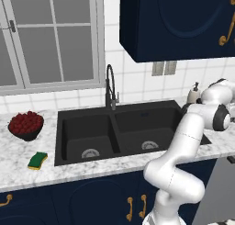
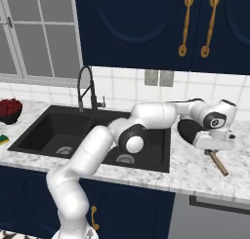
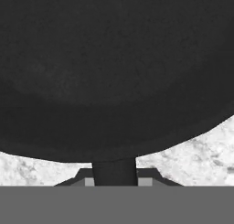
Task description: Pick the pan and sponge and place them into the sink. Then turn on the water.
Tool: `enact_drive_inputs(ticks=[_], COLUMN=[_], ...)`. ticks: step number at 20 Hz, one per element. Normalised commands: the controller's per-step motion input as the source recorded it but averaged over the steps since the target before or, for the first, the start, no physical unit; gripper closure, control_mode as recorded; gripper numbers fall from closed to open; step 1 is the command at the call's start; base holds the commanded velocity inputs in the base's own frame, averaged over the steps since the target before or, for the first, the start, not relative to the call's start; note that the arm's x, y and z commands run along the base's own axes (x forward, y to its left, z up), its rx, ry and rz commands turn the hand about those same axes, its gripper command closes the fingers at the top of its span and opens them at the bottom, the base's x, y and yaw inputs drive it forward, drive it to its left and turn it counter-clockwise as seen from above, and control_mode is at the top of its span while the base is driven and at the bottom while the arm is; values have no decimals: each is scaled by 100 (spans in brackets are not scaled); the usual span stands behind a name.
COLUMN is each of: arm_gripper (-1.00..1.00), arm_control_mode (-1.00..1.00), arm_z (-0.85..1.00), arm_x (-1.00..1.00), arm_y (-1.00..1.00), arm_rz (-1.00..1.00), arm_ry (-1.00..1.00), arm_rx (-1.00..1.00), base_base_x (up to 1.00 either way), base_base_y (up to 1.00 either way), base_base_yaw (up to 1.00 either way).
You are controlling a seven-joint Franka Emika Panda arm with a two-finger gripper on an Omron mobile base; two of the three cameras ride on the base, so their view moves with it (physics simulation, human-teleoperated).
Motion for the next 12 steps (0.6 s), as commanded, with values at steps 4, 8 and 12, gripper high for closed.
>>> enact_drive_inputs(ticks=[4, 8, 12], arm_gripper=[100, 100, 100], arm_control_mode=[-100, -100, -100], arm_z=[5, -4, 0], arm_x=[-1, 1, 1], arm_y=[88, 100, 100], arm_rz=[47, 49, 35], arm_ry=[-7, 0, -10], arm_rx=[-2, -7, 2], base_base_x=[0, 0, 0], base_base_y=[0, 0, 0], base_base_yaw=[0, 0, 0])
